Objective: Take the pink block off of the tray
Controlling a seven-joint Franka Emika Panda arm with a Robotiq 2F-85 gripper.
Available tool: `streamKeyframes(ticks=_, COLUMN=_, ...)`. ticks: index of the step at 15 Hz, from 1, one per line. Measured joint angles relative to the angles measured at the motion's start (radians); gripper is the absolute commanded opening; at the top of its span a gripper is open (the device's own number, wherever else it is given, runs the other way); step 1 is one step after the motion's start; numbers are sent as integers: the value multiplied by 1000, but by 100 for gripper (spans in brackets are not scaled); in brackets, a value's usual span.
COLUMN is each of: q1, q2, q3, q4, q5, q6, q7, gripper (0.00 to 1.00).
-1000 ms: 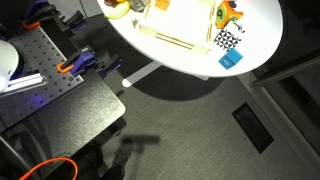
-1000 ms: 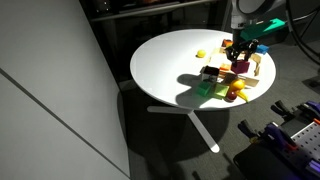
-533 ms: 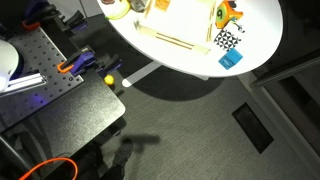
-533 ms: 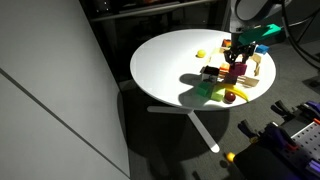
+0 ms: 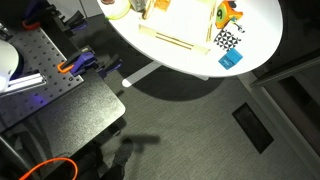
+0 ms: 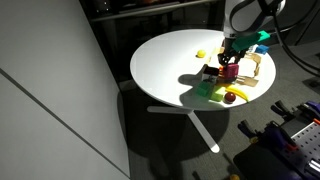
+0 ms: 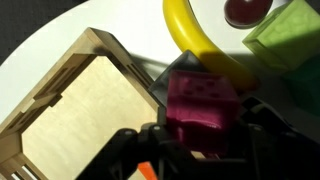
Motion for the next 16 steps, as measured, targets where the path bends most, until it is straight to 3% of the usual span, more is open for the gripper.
streamKeyframes(ticks=2, q1=5, q2=18, q3=0, q4=7, q5=-5, q6=18, q7=0, gripper=99)
streamKeyframes(ticks=3, q1=5, q2=26, q3=0, q4=10, q5=-5, q6=22, q7=0, gripper=100)
streamKeyframes(ticks=16, q1=4, q2=-46, q3=0, q4=41, q5=-1, q6=-8, q7=-2, gripper=100)
